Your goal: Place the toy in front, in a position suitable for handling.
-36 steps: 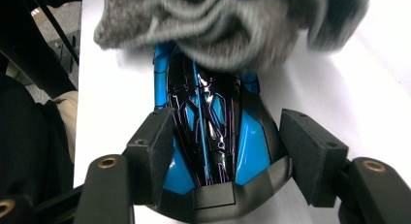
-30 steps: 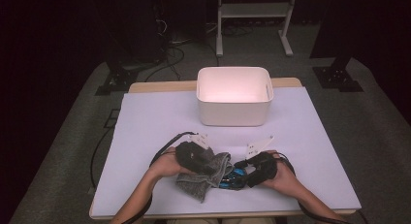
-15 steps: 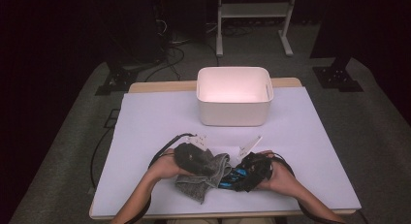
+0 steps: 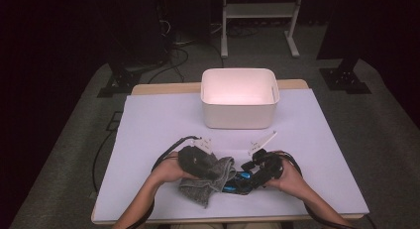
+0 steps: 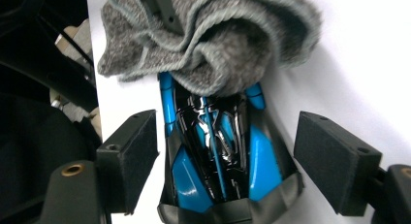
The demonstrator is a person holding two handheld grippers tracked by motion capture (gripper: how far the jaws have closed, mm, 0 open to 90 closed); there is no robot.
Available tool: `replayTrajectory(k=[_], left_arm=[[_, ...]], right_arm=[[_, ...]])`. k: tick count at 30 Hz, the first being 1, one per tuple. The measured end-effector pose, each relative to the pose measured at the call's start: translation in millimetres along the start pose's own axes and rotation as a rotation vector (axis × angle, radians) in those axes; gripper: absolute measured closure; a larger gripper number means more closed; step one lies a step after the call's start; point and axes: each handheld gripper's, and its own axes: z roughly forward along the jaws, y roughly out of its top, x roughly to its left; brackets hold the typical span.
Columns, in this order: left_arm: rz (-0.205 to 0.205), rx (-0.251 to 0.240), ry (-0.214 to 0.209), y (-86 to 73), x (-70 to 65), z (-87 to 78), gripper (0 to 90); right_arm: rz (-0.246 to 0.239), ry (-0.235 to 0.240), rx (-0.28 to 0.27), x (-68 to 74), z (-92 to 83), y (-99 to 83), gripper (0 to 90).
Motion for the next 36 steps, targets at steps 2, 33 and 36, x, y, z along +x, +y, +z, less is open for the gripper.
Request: replayTrajectory(k=[2,33,36], left_arm=[[0.002,0.003,0.003,0.8,-0.7,-0.6,72.3],[0.029,-0.01,0.022,12.4,-1.7,-15.4,72.3],[0.026,-0.013,0.022,12.6,-2.6,-14.8,72.3]], right_arm=[[0.012,-0.012,0.0,-0.8,0.7,-0.9,22.5],[0.096,-0.011,-0.056,-6.6,-1.0,-13.5,22.7],[0.084,-0.058,-0.013,-2.9,7.1,-15.0,24.0]])
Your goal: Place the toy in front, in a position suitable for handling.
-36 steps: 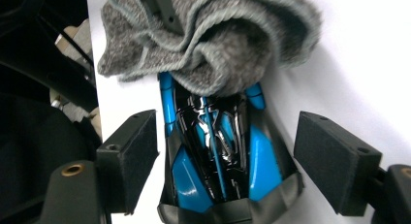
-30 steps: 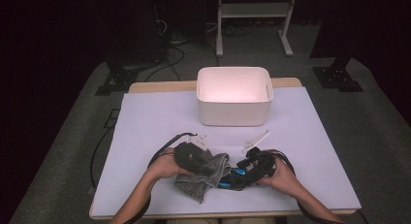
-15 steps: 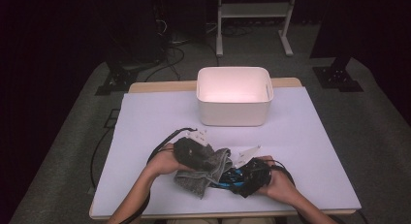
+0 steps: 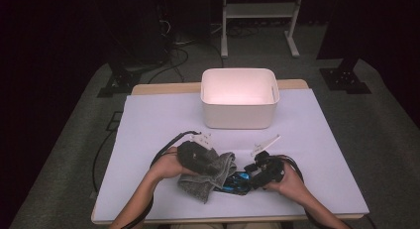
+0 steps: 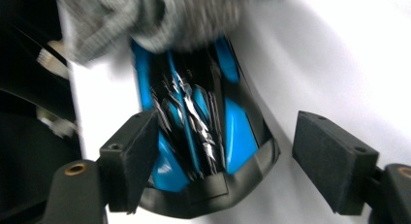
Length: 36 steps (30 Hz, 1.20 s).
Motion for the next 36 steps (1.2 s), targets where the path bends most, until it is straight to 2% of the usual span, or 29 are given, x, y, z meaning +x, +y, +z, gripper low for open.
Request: replayTrajectory(k=[2,5,8,12,18,22,25,27,28,29,30,34,35,36], left_arm=[[0.004,0.004,0.003,0.1,0.1,-0.8,72.3],[0.003,0.007,0.007,0.9,-0.2,-2.9,72.3],[0.011,0.005,0.011,2.7,-1.5,-5.2,72.3],[0.012,0.005,0.012,3.4,-3.1,-7.8,72.3],[0.002,0.012,0.015,1.5,-2.1,-9.7,72.2],[-0.016,0.021,0.012,0.5,0.6,-7.8,71.0],[-0.029,0.026,-0.007,1.2,3.0,-2.6,68.9],[-0.041,0.023,-0.025,3.0,5.4,-0.5,67.1],[-0.047,0.026,-0.041,3.9,6.8,0.8,65.5],[-0.078,0.032,-0.067,5.0,8.3,3.4,62.1],[-0.089,0.039,-0.077,5.8,9.7,5.0,55.2],[-0.137,0.066,-0.124,9.4,16.3,13.2,43.9],[-0.164,0.07,-0.14,9.6,18.0,17.4,40.8],[-0.168,0.076,-0.153,9.4,19.4,19.8,38.3]], right_arm=[[0.03,0.024,-0.015,-2.0,2.6,-1.7,25.5],[0.035,0.018,-0.013,-0.7,2.8,-1.8,25.9],[0.037,0.032,-0.012,1.7,4.1,-1.5,30.0],[0.012,0.012,-0.021,5.5,3.2,-2.2,30.1],[-0.088,-0.045,-0.042,17.9,0.1,-5.0,30.1],[-0.194,-0.092,-0.075,27.8,-2.8,-10.1,30.9],[-0.262,-0.121,-0.098,34.5,-4.9,-13.4,33.1],[-0.287,-0.128,-0.11,36.5,-5.8,-15.8,33.6],[-0.298,-0.129,-0.117,36.9,-6.3,-17.2,33.8],[-0.311,-0.132,-0.122,37.2,-6.7,-18.1,34.0],[-0.333,-0.141,-0.129,39.3,-7.1,-19.1,34.0],[-0.386,-0.165,-0.138,44.0,-7.9,-21.2,34.4],[-0.399,-0.168,-0.141,44.7,-8.0,-21.9,34.4],[-0.406,-0.174,-0.141,46.0,-8.2,-22.5,34.5]])
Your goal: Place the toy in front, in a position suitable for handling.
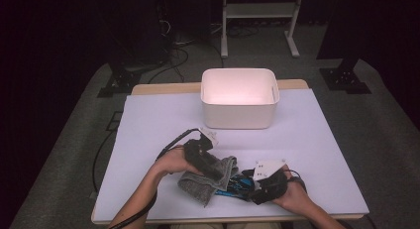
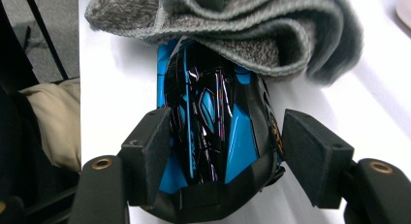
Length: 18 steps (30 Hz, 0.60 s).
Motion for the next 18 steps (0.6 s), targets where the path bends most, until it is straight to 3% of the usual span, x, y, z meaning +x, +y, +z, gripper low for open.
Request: replayTrajectory(k=[3,5,9,13,18], left_arm=[[-0.021,0.014,-0.046,0.2,4.0,4.5,38.2],[-0.004,0.006,-0.056,-1.2,3.0,3.2,42.5],[0.041,-0.011,-0.044,-6.7,-2.9,-1.5,48.9],[0.109,-0.027,-0.019,-11.8,-16.9,-7.2,53.2],[0.159,-0.009,0.015,-14.3,-33.0,-8.1,53.5]], right_arm=[[-0.016,-0.009,-0.005,1.9,-0.5,-0.1,34.5],[-0.042,-0.017,-0.007,3.5,-1.1,-0.4,34.5],[-0.048,-0.013,-0.012,3.4,-1.3,0.4,34.9],[0.034,0.084,-0.009,-4.9,0.7,1.5,33.0],[0.083,0.176,0.016,-7.3,10.8,6.4,32.8]])
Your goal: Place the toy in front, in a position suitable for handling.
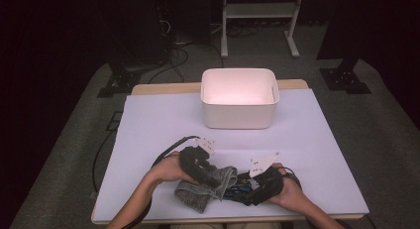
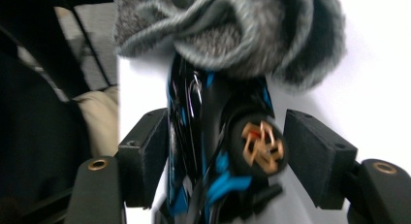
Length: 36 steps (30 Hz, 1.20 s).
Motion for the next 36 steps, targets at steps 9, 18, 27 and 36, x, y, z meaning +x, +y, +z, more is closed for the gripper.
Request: replayTrajectory(k=[9,18,27,36], left_arm=[[-0.013,-0.058,0.0,-8.3,-8.3,-0.8,55.2],[-0.008,-0.086,0.062,-1.4,-5.0,-18.6,56.3],[-0.018,-0.048,0.153,8.9,17.9,-24.2,55.7],[-0.027,-0.03,0.151,4.2,18.9,-15.4,55.9]], right_arm=[[-0.029,0.12,0.084,4.5,22.7,13.2,53.7],[-0.121,0.087,0.086,-6.4,15.7,29.6,54.7],[-0.15,0.028,0.086,-38.6,22.0,41.0,55.1],[-0.094,0.056,0.068,-43.9,27.3,29.8,45.5]])
